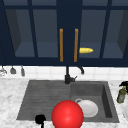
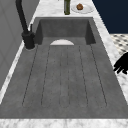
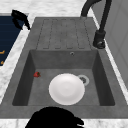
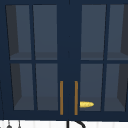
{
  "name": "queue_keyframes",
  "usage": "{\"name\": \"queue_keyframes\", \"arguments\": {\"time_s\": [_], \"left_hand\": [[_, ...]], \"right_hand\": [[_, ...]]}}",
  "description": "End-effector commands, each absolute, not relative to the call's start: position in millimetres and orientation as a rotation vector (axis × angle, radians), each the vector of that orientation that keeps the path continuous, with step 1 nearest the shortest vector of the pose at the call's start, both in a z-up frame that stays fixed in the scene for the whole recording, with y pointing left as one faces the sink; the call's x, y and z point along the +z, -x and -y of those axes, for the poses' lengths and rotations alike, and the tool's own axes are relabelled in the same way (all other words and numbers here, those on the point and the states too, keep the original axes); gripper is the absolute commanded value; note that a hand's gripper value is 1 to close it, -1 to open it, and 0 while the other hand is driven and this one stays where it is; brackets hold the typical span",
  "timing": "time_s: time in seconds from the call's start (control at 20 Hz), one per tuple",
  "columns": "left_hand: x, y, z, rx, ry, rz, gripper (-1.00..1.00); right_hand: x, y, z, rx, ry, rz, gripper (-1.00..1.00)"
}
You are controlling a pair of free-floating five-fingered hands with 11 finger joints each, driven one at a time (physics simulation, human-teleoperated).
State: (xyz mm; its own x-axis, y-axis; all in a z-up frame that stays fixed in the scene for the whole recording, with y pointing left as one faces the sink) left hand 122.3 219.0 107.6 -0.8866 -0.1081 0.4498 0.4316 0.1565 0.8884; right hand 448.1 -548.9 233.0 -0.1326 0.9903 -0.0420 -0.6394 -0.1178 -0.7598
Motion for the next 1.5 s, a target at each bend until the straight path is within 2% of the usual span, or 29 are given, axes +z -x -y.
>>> {"name": "queue_keyframes", "arguments": {"time_s": [0.0, 1.45], "left_hand": [[108, -122, -219, -1.778, 0.308, 2.03, 0.0], [108, -122, -219, -1.778, 0.308, 2.03, 0.0]], "right_hand": [[231, -453, 549, 1.627, 0.636, 0.68, -1.0], [220, -489, 546, 1.576, 0.62, 0.766, -1.0]]}}
